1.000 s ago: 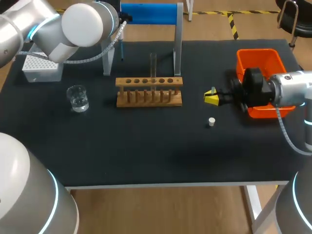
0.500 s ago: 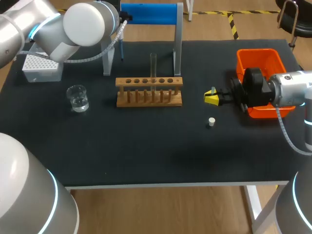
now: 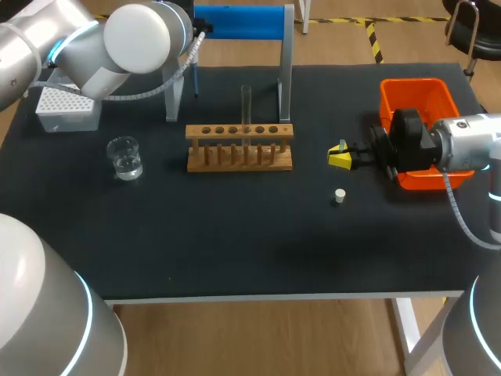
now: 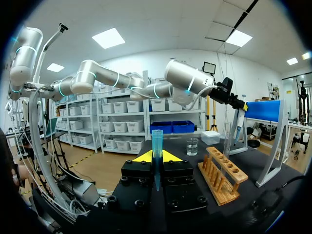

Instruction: Invert the test tube, pick up the pipette, mount the tip to pipette, aspirate from beaker and dispense into the tube, eject the tip, return the pipette, and cap with the stopper.

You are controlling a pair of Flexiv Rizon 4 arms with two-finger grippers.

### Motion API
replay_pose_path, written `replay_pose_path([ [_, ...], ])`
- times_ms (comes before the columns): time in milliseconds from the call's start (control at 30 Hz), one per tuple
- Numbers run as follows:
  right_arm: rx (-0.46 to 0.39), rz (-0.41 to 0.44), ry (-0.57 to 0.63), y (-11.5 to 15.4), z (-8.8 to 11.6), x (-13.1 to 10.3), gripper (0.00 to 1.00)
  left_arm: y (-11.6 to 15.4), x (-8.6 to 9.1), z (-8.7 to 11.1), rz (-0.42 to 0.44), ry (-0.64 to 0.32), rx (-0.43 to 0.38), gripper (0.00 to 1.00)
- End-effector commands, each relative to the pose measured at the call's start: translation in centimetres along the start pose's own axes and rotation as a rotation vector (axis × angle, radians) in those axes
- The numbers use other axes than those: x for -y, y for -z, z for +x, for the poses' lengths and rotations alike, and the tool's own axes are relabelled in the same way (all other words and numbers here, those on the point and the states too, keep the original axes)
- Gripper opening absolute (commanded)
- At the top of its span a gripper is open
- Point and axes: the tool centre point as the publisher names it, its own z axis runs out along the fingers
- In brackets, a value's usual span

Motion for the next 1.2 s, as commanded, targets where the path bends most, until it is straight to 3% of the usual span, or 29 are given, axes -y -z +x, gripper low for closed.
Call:
replay_pose_path([
  [33, 0.003, 0.003, 0.0, -0.01, 0.11, -0.1, 0.0, -0.2, 0.02, 0.04, -0.001, 0.003, 0.001, 0.47],
  [400, 0.003, 0.003, 0.0, -0.01, 0.11, -0.1, 0.0, -0.37, 0.04, 0.08, -0.004, 0.001, 0.001, 0.45],
  [733, 0.003, 0.003, 0.0, -0.01, 0.11, -0.1, 0.0, -0.48, -0.1, 0.12, -0.013, 0.003, 0.002, 0.36],
  [867, 0.003, 0.003, 0.0, -0.01, 0.11, -0.1, 0.0, -0.53, -0.19, 0.12, -0.016, 0.006, 0.002, 0.26],
  [967, 0.003, 0.003, 0.0, -0.01, 0.11, -0.1, 0.0, -0.58, -0.24, 0.1, -0.018, 0.007, 0.004, 0.04],
  [1200, 0.003, 0.003, 0.0, -0.01, 0.11, -0.1, 0.0, -0.55, -0.31, -0.02, -0.019, 0.013, 0.009, 0.0],
])
